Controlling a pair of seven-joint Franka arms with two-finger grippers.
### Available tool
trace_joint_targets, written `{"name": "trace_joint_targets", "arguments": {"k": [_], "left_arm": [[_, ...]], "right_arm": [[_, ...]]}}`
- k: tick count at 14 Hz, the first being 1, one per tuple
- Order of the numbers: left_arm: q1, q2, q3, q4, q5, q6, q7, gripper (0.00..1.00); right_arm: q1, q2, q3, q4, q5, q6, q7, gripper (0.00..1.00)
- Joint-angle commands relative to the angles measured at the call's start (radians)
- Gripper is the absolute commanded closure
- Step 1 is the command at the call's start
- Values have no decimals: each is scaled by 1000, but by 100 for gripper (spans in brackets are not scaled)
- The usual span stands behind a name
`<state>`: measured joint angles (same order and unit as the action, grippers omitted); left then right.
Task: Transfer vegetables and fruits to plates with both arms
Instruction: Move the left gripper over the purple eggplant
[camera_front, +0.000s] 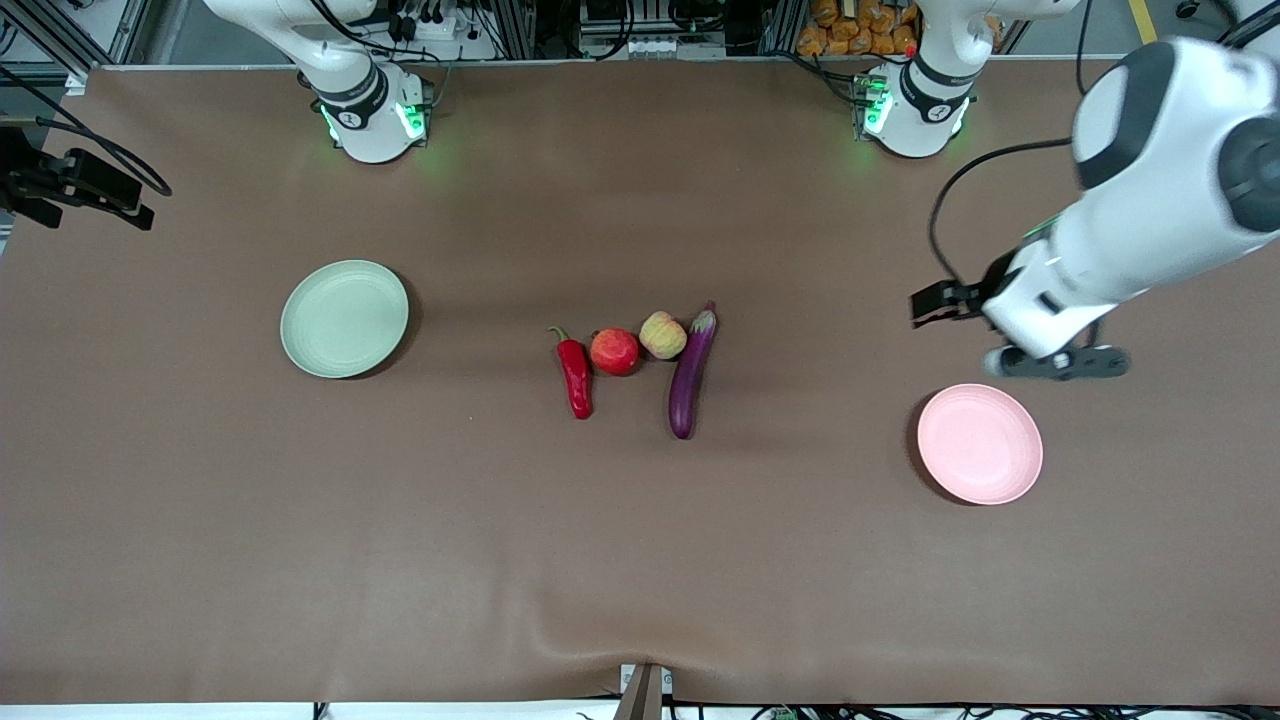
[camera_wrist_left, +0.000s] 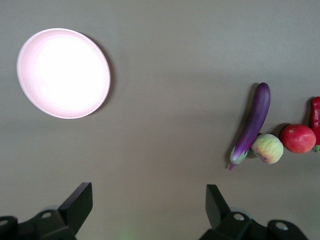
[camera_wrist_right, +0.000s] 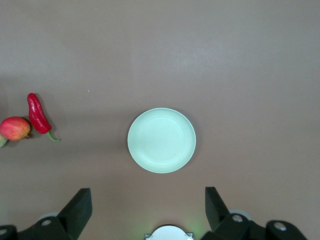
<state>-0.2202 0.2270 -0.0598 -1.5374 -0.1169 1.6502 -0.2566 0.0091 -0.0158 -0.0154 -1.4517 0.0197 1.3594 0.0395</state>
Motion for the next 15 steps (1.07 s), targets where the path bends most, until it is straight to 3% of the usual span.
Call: {"name": "trace_joint_targets", "arguments": {"k": [1, 5, 15], "left_arm": [[-51, 90, 6, 85, -4, 8, -32, 0], [-122, 178, 5, 99, -6, 167, -70, 0], [-326, 438, 11, 137, -6, 462, -464, 0]], "right_arm": [[-17, 7, 12, 16, 16, -2, -13, 0], [-17, 7, 12, 16, 16, -3, -13, 0], [-12, 8, 14, 16, 16, -6, -10, 0]]}}
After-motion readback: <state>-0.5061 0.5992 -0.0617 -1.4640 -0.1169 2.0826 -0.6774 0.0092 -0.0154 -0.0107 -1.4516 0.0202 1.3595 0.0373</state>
